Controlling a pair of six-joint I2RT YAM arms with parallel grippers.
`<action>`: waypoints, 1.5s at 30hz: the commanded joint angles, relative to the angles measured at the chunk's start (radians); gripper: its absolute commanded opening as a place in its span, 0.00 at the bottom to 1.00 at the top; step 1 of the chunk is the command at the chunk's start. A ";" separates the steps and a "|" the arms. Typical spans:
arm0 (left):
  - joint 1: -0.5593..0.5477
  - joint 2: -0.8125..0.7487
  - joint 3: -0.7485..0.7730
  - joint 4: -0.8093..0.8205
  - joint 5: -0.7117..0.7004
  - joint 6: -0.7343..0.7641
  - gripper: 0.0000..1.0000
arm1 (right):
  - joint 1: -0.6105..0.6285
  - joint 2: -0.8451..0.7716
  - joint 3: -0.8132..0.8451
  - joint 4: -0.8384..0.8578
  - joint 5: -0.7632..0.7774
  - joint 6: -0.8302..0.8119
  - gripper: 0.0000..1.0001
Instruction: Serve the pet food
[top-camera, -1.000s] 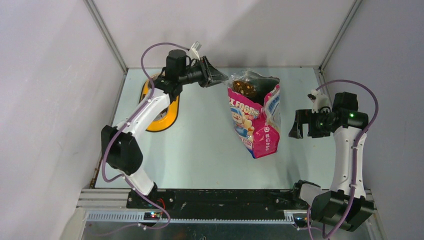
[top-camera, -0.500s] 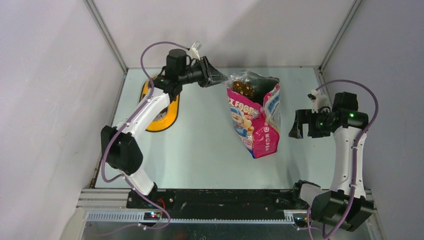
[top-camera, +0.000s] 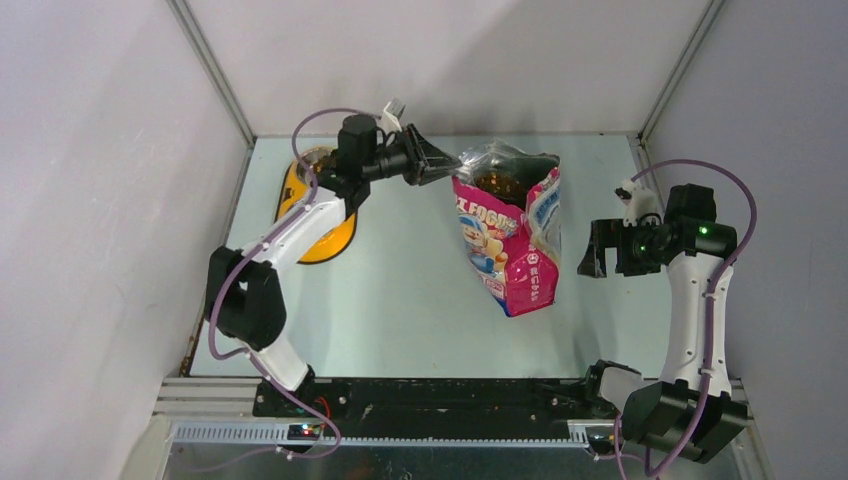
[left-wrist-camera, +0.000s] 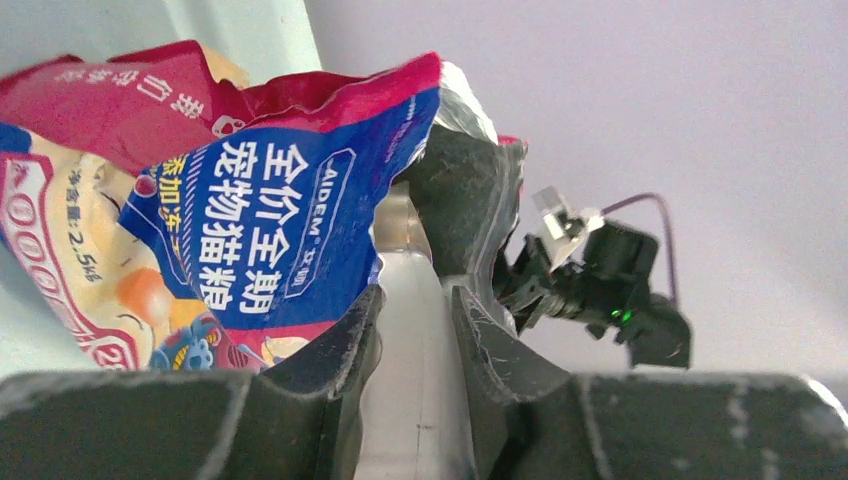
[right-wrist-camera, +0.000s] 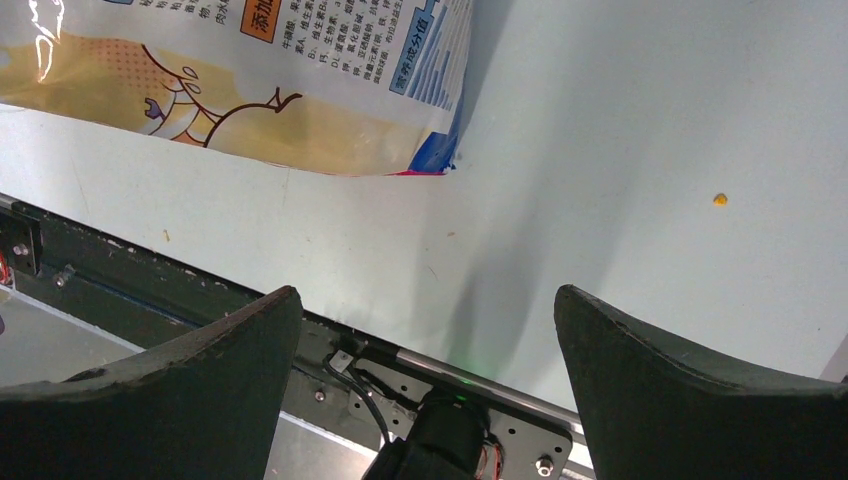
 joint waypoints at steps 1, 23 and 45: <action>0.028 -0.014 -0.077 0.296 0.051 -0.293 0.00 | -0.004 -0.001 0.037 -0.012 0.004 -0.017 1.00; 0.053 0.094 -0.193 0.881 0.065 -0.743 0.00 | -0.004 -0.002 0.042 -0.022 0.060 -0.034 1.00; 0.505 -0.172 -0.345 0.699 0.029 -0.541 0.00 | -0.002 -0.018 0.041 0.005 -0.020 -0.015 1.00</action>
